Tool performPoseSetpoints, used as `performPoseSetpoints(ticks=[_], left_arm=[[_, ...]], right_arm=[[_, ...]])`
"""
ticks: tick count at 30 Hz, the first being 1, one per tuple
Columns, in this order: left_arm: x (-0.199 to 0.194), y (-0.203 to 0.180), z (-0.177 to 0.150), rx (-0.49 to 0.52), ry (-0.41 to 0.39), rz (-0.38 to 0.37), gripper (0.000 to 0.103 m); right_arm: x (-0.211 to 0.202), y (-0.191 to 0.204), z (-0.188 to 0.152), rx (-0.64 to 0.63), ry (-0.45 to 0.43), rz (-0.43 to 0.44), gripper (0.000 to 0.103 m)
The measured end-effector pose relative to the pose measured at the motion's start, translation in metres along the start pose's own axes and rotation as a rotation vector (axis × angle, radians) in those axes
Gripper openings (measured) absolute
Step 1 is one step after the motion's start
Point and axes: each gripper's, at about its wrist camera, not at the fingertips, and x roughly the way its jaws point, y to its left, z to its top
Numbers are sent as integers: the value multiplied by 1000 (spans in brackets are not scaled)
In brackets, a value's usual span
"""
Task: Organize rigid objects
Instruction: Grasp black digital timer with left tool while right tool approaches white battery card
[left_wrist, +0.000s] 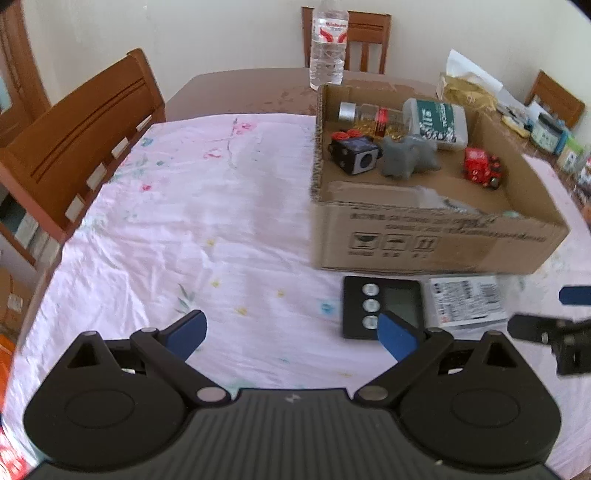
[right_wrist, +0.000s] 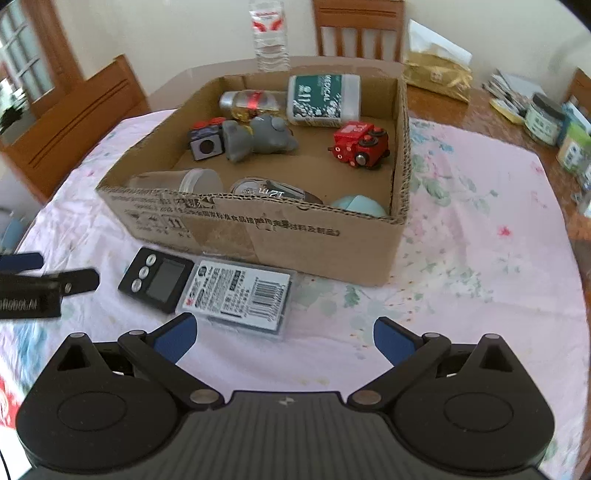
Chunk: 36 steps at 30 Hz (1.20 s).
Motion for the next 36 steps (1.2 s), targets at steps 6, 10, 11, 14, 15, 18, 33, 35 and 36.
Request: performPoseSetpoints(ticks=[6, 10, 11, 14, 15, 18, 33, 35, 36], left_arm=[[13, 19, 8, 115, -6, -30, 98], [21, 30, 12, 148, 1, -79, 98], [23, 32, 13, 152, 3, -91, 98], [28, 36, 13, 161, 14, -126, 98], [29, 37, 13, 163, 15, -134, 98], [32, 38, 13, 163, 20, -153, 98], [35, 0, 8, 135, 46, -155, 98], [35, -9, 9, 134, 45, -167, 98], [35, -13, 9, 135, 46, -169, 98]], right_arm=[[26, 27, 11, 90, -9, -72, 103], [39, 42, 15, 133, -8, -116, 103], [43, 46, 15, 133, -3, -132, 103], [49, 51, 16, 132, 14, -162, 103], [50, 52, 15, 132, 20, -163, 103], [51, 53, 14, 127, 8, -180, 103], [37, 5, 5, 106, -4, -254, 103], [33, -5, 3, 98, 0, -252, 103], [31, -8, 1, 91, 0, -237, 103]])
